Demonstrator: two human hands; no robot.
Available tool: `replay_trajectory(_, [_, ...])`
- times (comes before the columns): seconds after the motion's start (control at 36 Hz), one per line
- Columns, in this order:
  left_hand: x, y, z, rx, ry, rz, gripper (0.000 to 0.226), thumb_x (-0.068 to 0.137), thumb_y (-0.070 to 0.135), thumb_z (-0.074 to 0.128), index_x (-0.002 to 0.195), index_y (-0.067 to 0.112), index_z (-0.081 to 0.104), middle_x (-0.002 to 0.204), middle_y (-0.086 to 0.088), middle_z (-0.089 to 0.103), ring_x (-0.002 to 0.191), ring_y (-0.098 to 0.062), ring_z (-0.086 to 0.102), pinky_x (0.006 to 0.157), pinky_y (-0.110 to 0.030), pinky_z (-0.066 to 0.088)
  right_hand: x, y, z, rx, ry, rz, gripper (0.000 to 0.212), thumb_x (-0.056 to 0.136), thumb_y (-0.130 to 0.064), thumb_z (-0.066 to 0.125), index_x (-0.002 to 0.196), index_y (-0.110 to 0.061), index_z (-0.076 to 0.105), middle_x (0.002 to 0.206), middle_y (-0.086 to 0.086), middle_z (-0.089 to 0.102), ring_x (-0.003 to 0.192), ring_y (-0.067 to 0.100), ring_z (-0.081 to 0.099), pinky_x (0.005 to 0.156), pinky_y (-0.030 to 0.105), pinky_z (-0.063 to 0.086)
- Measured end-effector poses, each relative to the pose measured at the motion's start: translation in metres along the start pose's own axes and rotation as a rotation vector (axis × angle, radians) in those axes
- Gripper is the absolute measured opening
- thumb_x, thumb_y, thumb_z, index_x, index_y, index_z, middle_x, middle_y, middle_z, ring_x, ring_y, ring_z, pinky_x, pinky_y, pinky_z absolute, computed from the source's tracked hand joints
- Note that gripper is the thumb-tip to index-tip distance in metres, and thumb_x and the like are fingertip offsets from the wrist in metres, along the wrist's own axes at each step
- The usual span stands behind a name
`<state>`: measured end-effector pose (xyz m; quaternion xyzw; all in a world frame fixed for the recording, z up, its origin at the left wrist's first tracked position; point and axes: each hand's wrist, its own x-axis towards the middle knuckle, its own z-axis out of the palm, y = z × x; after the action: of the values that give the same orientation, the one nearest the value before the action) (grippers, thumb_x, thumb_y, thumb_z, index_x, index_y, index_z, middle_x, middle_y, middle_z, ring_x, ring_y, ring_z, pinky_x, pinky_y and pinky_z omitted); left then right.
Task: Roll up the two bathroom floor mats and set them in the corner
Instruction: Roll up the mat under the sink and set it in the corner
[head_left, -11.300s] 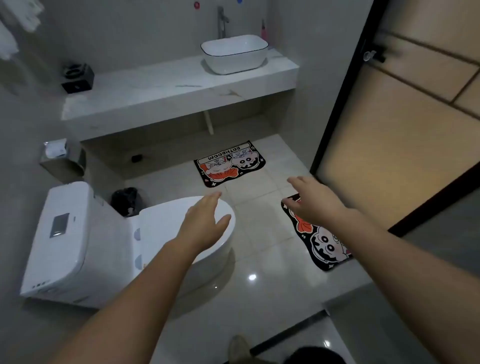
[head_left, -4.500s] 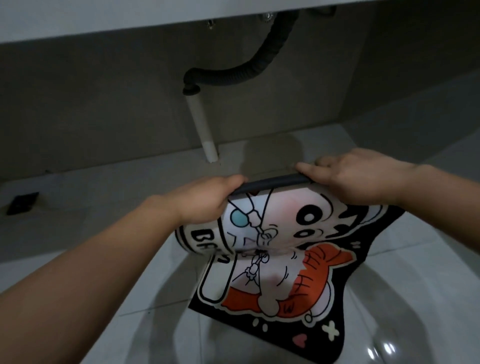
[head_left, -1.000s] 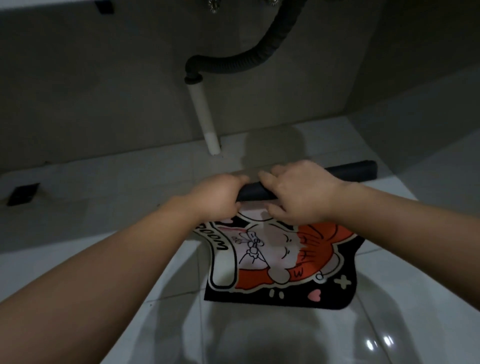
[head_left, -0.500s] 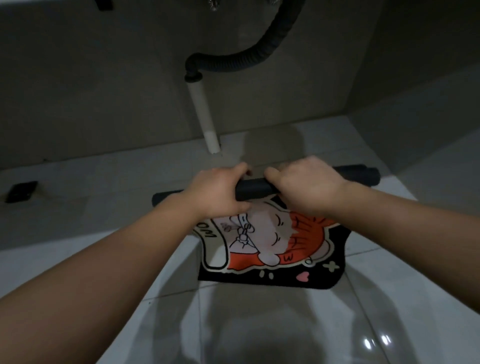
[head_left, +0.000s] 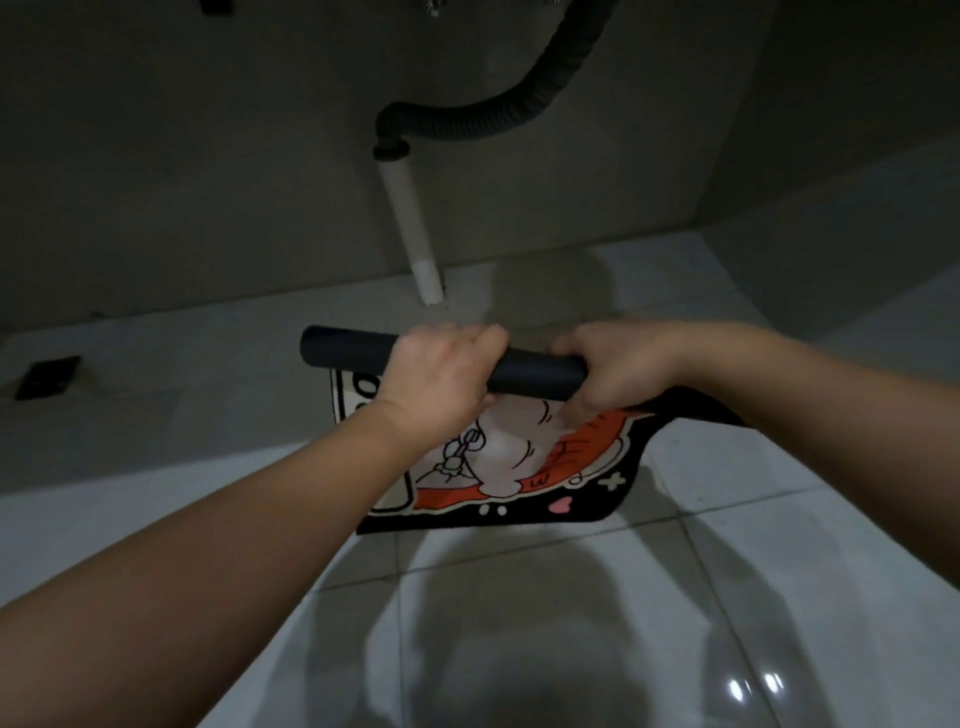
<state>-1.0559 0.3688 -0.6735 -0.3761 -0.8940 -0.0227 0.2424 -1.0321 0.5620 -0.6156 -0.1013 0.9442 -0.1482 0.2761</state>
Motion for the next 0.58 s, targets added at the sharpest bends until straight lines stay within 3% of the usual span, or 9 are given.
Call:
replay_trajectory(0.08, [0.003, 0.000, 0.002, -0.003, 0.012, -0.020, 0.040, 0.065, 0.047, 0.076, 0.083, 0.017, 0.056, 0.071, -0.001, 0.062, 0.062, -0.025, 0.060, 0.056, -0.028, 0.032, 0.002, 0.000, 0.004, 0.024, 0.050, -0.002, 0.021, 0.073, -0.028, 0.074, 0.085, -0.028, 0.057, 0.081, 0.000, 0.066, 0.077, 0.019, 0.066, 0.067, 0.032, 0.051])
replay_trajectory(0.17, [0.008, 0.001, -0.005, -0.066, -0.182, -0.084, 0.038, 0.073, 0.053, 0.062, 0.093, 0.022, 0.052, 0.087, 0.001, 0.062, 0.078, -0.023, 0.060, 0.061, -0.030, 0.035, 0.003, -0.002, 0.016, -0.228, 0.249, -0.052, 0.019, 0.080, -0.031, 0.064, 0.097, -0.025, 0.058, 0.083, 0.001, 0.061, 0.083, 0.025, 0.063, 0.063, 0.031, 0.043])
replay_trajectory(0.28, [0.015, -0.005, -0.010, -0.189, -0.462, -0.131, 0.037, 0.069, 0.047, 0.066, 0.098, 0.027, 0.053, 0.090, 0.002, 0.063, 0.085, -0.023, 0.061, 0.062, -0.030, 0.041, 0.007, 0.005, 0.029, -0.622, 0.572, -0.244, 0.019, 0.087, -0.025, 0.052, 0.105, -0.019, 0.051, 0.090, 0.003, 0.064, 0.080, 0.028, 0.063, 0.056, 0.032, 0.033])
replay_trajectory(0.39, [0.015, -0.012, -0.012, -0.529, -0.614, -0.323, 0.057, 0.066, 0.032, 0.074, 0.118, 0.029, 0.050, 0.098, 0.001, 0.061, 0.086, -0.022, 0.060, 0.075, -0.034, 0.053, 0.008, 0.013, 0.036, -0.796, 0.753, -0.342, 0.019, 0.073, -0.016, 0.065, 0.091, -0.012, 0.058, 0.075, 0.007, 0.063, 0.058, 0.028, 0.061, 0.046, 0.028, 0.028])
replay_trajectory(0.5, [0.015, -0.010, -0.010, -0.523, -0.653, -0.336, 0.033, 0.069, 0.021, 0.069, 0.099, 0.022, 0.058, 0.082, -0.002, 0.064, 0.075, -0.023, 0.062, 0.065, -0.032, 0.052, 0.013, 0.014, 0.039, -0.814, 0.815, -0.357, 0.018, 0.067, -0.016, 0.070, 0.082, -0.012, 0.060, 0.065, 0.006, 0.060, 0.048, 0.026, 0.056, 0.044, 0.025, 0.025])
replay_trajectory(0.58, [0.010, -0.005, -0.005, -0.378, -0.580, -0.272, 0.023, 0.075, 0.024, 0.064, 0.097, 0.022, 0.059, 0.083, -0.003, 0.065, 0.076, -0.026, 0.063, 0.063, -0.033, 0.052, 0.011, 0.008, 0.032, -0.708, 0.654, -0.332, 0.025, 0.078, -0.031, 0.063, 0.098, -0.017, 0.057, 0.082, 0.004, 0.063, 0.068, 0.028, 0.062, 0.052, 0.029, 0.030])
